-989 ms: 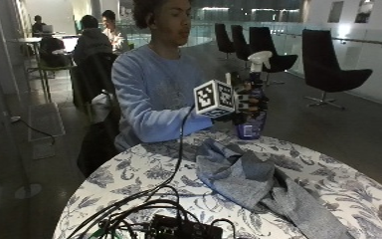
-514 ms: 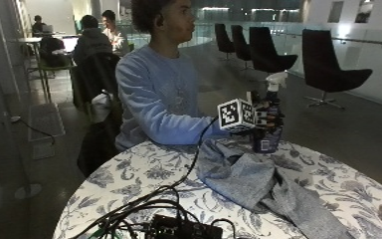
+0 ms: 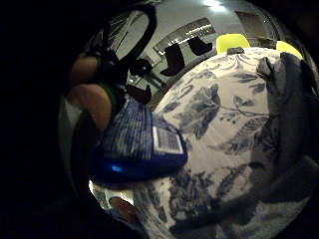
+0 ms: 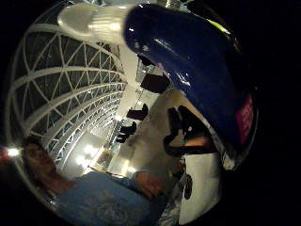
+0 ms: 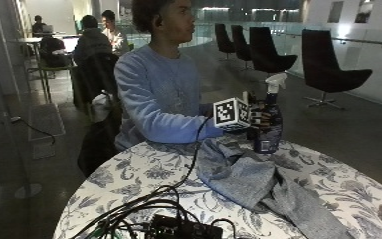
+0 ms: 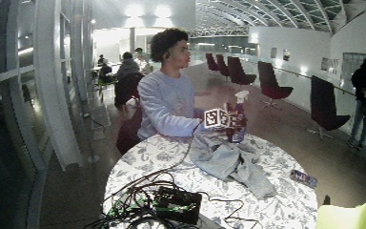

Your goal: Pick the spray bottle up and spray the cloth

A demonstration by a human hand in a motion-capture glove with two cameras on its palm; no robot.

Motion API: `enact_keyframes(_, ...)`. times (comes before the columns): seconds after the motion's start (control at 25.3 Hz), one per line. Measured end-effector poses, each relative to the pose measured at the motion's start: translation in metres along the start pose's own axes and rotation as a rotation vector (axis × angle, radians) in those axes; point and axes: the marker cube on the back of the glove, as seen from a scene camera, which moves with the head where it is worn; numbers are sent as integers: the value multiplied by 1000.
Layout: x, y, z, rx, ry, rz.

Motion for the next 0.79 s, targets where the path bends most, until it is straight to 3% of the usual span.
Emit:
enact_keyframes(0.24,6,51,-93,-84,236,-1)
enact_keyframes(0.55,63,166,-235,-98,559,155)
enact_keyframes(0.79,87,227,-288,-55,756,236)
